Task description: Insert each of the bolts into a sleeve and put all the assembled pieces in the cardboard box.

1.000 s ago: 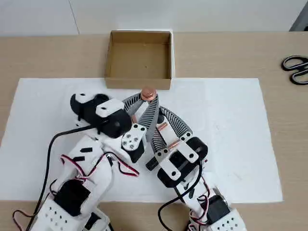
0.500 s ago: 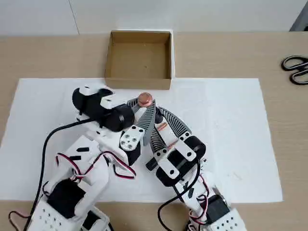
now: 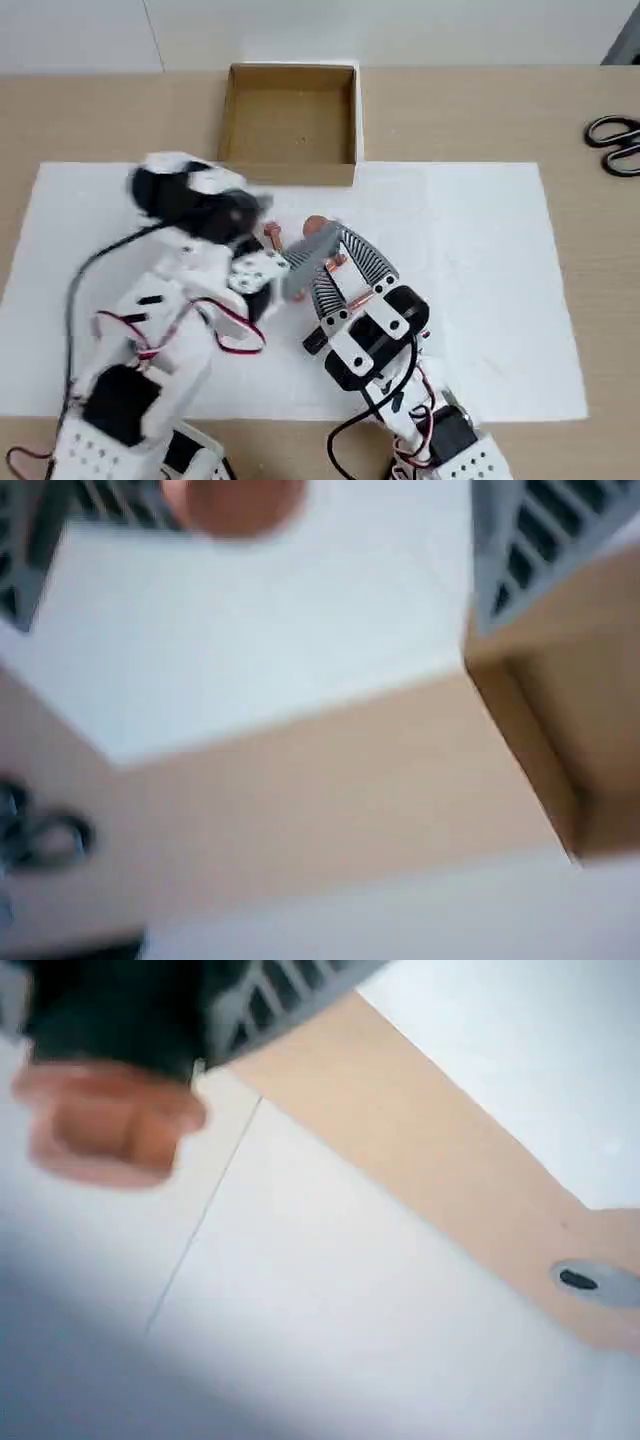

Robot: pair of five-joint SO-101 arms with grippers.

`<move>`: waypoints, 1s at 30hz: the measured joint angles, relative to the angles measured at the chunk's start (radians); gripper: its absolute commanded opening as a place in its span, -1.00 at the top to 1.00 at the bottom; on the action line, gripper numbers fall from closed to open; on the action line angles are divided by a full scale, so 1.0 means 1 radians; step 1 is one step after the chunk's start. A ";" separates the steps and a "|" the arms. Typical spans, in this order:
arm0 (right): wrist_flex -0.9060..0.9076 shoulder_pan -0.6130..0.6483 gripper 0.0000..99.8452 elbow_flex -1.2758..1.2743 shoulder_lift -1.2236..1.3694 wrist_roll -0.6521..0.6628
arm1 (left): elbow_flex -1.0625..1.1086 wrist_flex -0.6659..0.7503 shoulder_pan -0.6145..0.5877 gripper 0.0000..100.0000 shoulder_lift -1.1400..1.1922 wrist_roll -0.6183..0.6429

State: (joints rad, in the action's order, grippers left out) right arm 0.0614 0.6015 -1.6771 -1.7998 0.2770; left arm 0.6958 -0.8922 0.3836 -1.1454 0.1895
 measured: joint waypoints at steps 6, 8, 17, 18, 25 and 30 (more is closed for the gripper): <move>0.054 -0.132 0.99 0.000 0.000 0.000 | -0.094 -0.005 -0.123 0.88 -0.068 -0.002; 0.133 -0.170 0.99 0.000 0.000 0.000 | -0.049 -0.003 -0.169 1.00 -0.121 -0.003; 0.468 -0.230 0.99 0.169 0.041 -0.160 | 0.394 0.249 -0.365 0.99 -0.407 0.002; 0.480 -0.242 0.99 0.193 0.072 -0.163 | 0.451 0.288 -0.384 0.99 -0.445 0.002; 0.390 -0.279 0.99 0.391 0.404 -0.166 | 0.672 0.365 -0.440 0.99 -0.655 0.002; 0.153 -0.279 0.99 0.539 0.766 -0.172 | 0.687 0.367 -0.440 0.99 -0.658 0.002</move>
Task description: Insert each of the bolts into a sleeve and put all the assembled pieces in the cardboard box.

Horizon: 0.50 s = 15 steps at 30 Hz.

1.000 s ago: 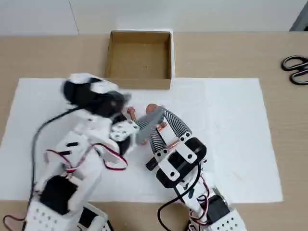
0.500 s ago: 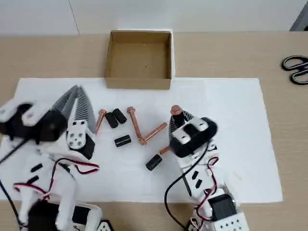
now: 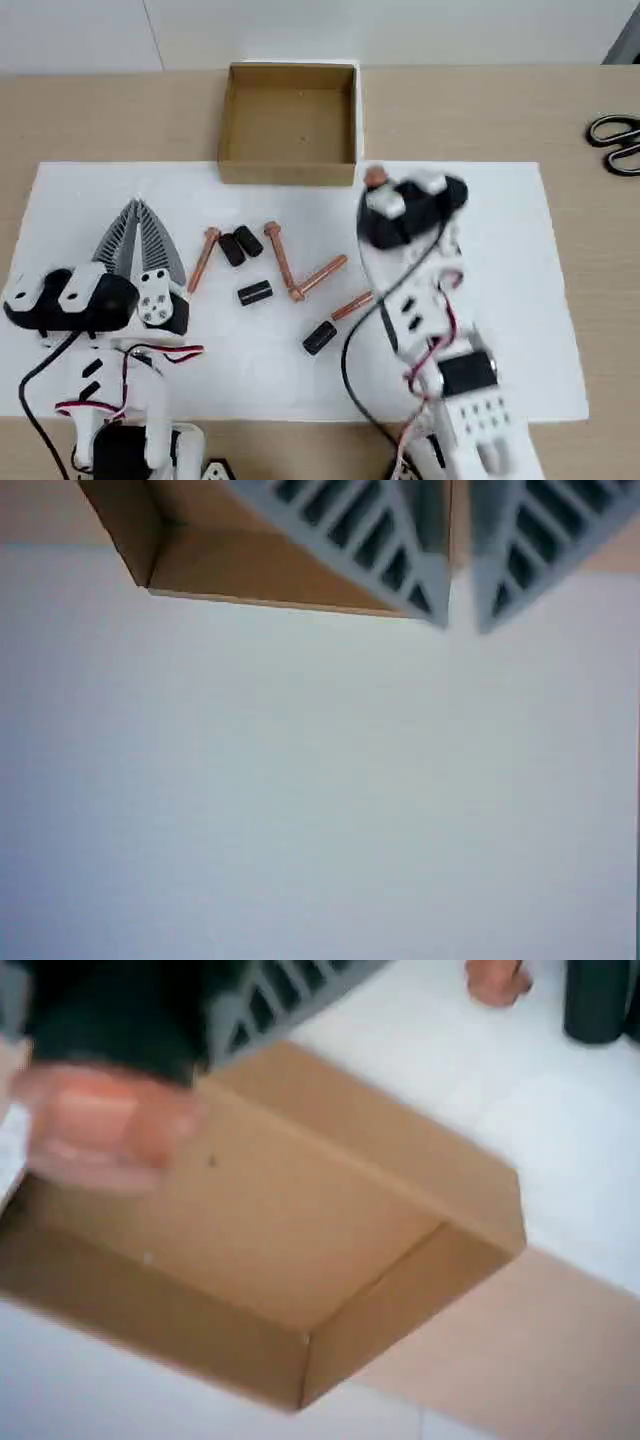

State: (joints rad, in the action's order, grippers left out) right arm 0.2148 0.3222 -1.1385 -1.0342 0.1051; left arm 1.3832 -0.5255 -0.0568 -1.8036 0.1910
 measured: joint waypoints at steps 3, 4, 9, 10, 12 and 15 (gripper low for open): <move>-0.175 0.002 0.99 0.098 0.232 -0.002 | 0.002 0.002 -0.005 0.99 0.000 0.000; -0.227 0.002 0.99 0.137 0.308 -0.002 | 0.002 0.002 -0.005 0.99 -0.002 0.000; -0.442 0.002 0.99 0.341 0.697 -0.021 | 0.003 0.002 -0.005 0.99 -0.002 0.000; -0.489 0.002 0.99 0.381 0.770 -0.043 | 0.006 0.002 -0.005 0.99 -0.002 0.000; -0.559 0.002 0.99 0.479 0.905 -0.098 | 0.008 0.002 -0.005 0.99 -0.002 0.000; -0.585 0.002 0.99 0.647 1.091 -0.149 | 0.009 0.002 -0.005 0.99 -0.002 0.000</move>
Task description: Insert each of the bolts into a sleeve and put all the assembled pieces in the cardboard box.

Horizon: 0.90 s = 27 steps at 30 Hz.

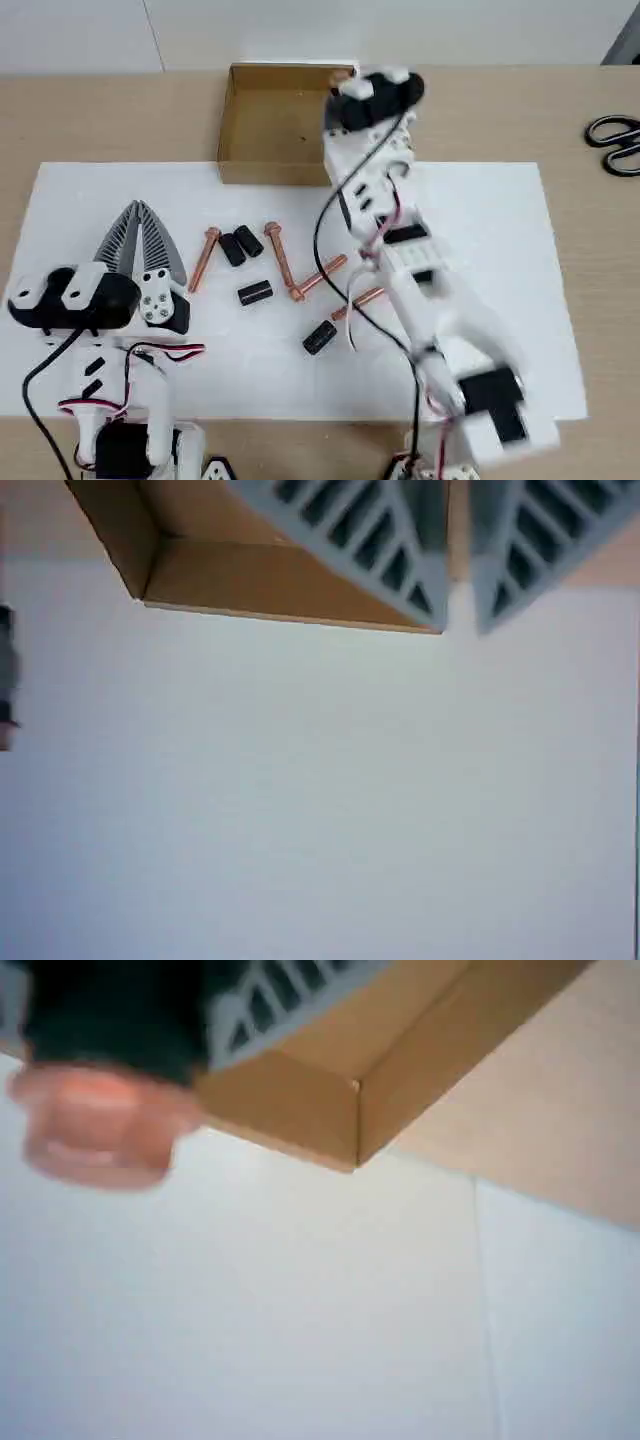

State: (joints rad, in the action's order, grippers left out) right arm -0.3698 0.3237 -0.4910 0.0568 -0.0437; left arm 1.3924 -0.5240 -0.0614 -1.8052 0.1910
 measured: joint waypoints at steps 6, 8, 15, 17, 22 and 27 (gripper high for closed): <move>-0.008 0.000 0.99 0.318 0.336 -0.018 | 0.000 0.000 0.000 0.99 0.000 0.002; -0.008 0.000 0.99 0.416 0.428 -0.018 | 0.000 0.000 0.000 0.99 0.000 0.002; -0.009 0.000 0.99 0.692 0.723 -0.018 | 0.000 0.000 0.000 0.99 0.000 0.002; -0.009 0.000 0.98 0.744 0.787 -0.018 | 0.000 0.000 0.000 0.99 0.000 0.002; 0.181 0.000 0.96 0.910 0.858 -0.037 | 0.000 0.000 0.000 0.99 0.000 0.002; 0.402 -0.005 0.63 1.096 0.922 -0.101 | 0.018 0.000 0.000 0.99 0.000 0.002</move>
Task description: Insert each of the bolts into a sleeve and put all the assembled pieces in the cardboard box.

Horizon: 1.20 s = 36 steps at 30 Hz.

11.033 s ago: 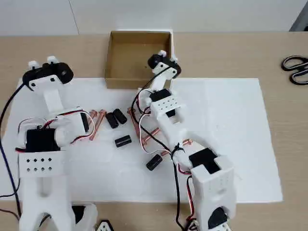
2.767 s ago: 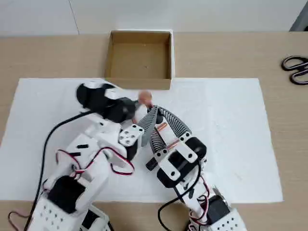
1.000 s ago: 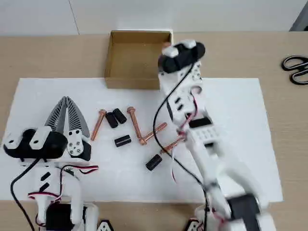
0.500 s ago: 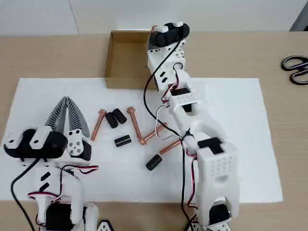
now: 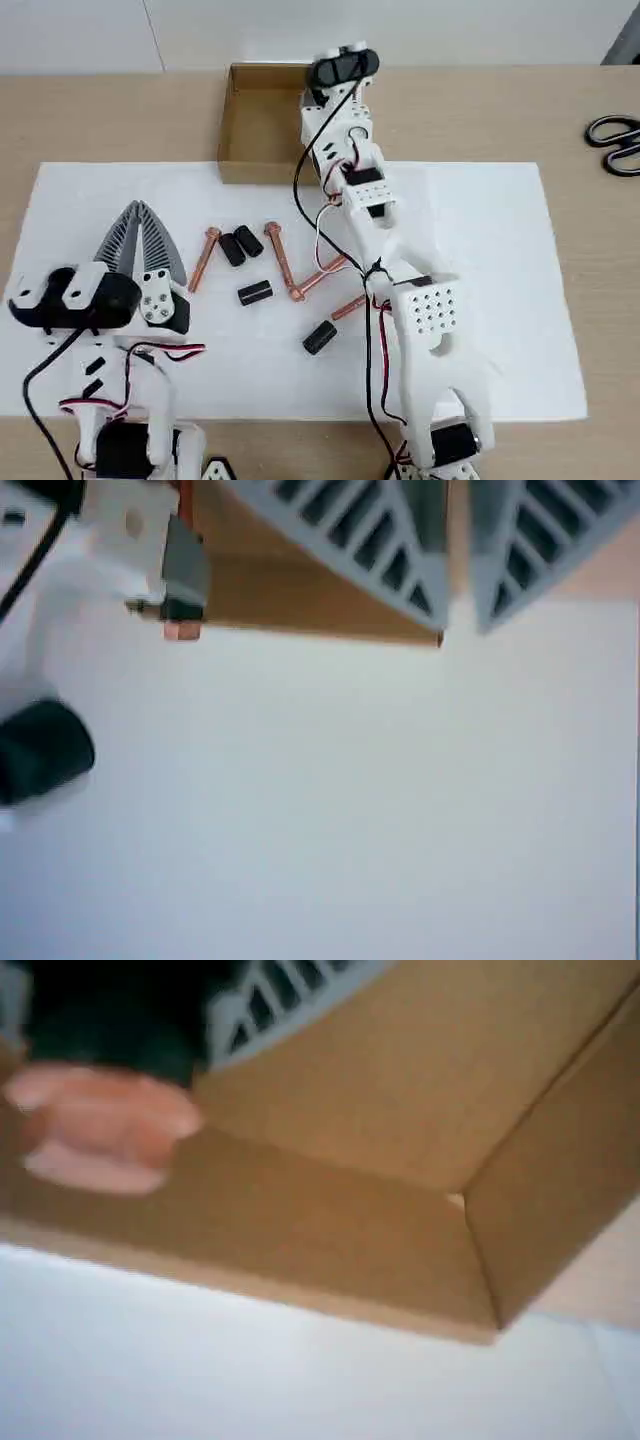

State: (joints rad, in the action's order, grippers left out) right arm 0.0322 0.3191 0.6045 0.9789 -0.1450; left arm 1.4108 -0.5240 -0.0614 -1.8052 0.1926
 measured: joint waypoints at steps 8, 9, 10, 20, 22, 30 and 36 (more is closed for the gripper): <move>0.189 -0.006 0.53 0.118 0.034 -0.009 | 0.018 0.000 0.000 0.99 0.000 0.000; 0.193 -0.011 0.53 0.118 0.034 -0.009 | 0.018 0.000 0.000 0.99 0.000 0.000; 0.203 -0.012 0.53 0.118 0.034 -0.009 | 0.018 0.000 0.000 0.99 0.000 0.000; 0.724 -0.015 0.53 0.129 -0.209 -0.011 | 0.018 0.000 0.000 0.99 0.000 0.000; 0.835 -0.023 0.53 0.129 -0.298 -0.011 | 0.018 0.000 0.000 0.99 0.000 0.000; 1.181 -0.011 0.53 0.129 -0.542 0.000 | 0.018 -0.058 0.000 0.99 0.000 0.000; 1.551 0.092 0.53 0.132 -0.600 0.189 | 0.018 -0.321 0.000 0.99 0.000 -0.018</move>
State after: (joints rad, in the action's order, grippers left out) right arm 1.5835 0.4112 0.7365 0.3790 0.0437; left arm 1.4293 -0.8447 -0.0614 -1.8052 0.1741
